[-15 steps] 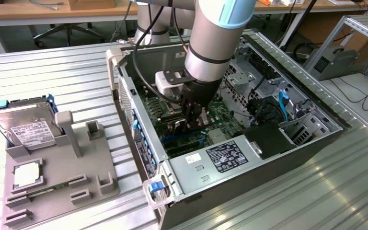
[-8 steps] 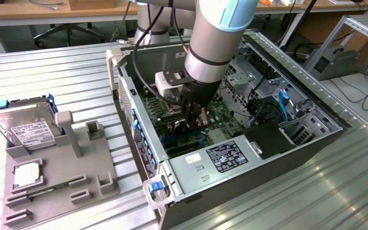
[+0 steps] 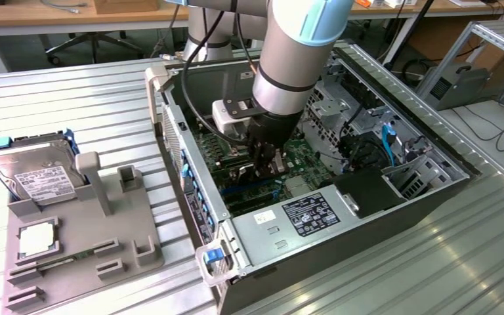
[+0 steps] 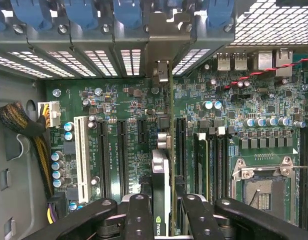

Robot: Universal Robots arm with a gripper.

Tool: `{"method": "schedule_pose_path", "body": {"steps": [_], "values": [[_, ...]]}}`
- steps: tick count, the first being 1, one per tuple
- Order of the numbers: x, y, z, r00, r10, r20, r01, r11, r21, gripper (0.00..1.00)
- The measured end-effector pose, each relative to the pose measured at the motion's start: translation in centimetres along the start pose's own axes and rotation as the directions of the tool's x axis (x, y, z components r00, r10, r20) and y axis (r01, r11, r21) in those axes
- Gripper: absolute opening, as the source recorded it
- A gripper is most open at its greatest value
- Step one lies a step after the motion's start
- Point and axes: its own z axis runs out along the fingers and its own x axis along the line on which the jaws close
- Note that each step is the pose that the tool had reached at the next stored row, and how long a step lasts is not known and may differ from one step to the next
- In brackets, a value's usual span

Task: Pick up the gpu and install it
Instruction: 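Insert the gpu into the slot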

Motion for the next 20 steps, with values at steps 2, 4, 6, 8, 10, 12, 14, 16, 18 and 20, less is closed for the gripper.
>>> {"method": "schedule_pose_path", "body": {"steps": [2, 4, 6, 8, 10, 12, 14, 16, 18, 20], "values": [[0.00, 0.00, 0.00, 1.0000, 0.000, -0.0011, 0.000, 1.0000, 0.0000, 0.27], [0.00, 0.00, 0.00, 1.0000, 0.000, -0.0034, 0.000, 1.0000, 0.0001, 0.27], [0.00, 0.00, 0.01, 1.0000, 0.000, -0.0097, 0.000, 1.0000, 0.0002, 0.27], [0.00, 0.00, 0.00, 0.9998, 0.000, -0.0186, 0.000, 1.0000, 0.0003, 0.27], [0.00, 0.00, 0.00, 0.9998, 0.000, -0.0209, 0.000, 1.0000, 0.0003, 0.27], [0.00, 0.00, 0.00, 0.9998, 0.000, -0.0209, 0.000, 1.0000, 0.0003, 0.27], [0.00, 0.00, 0.00, 0.9998, 0.000, -0.0210, 0.000, 1.0000, 0.0003, 0.27], [0.00, 0.00, 0.00, 0.9998, 0.000, -0.0210, 0.000, 1.0000, 0.0003, 0.27], [0.00, 0.00, 0.00, 0.9998, 0.000, -0.0210, 0.000, 1.0000, 0.0003, 0.27], [0.00, 0.00, 0.00, 0.9998, 0.000, -0.0210, 0.000, 1.0000, 0.0003, 0.27]]}}
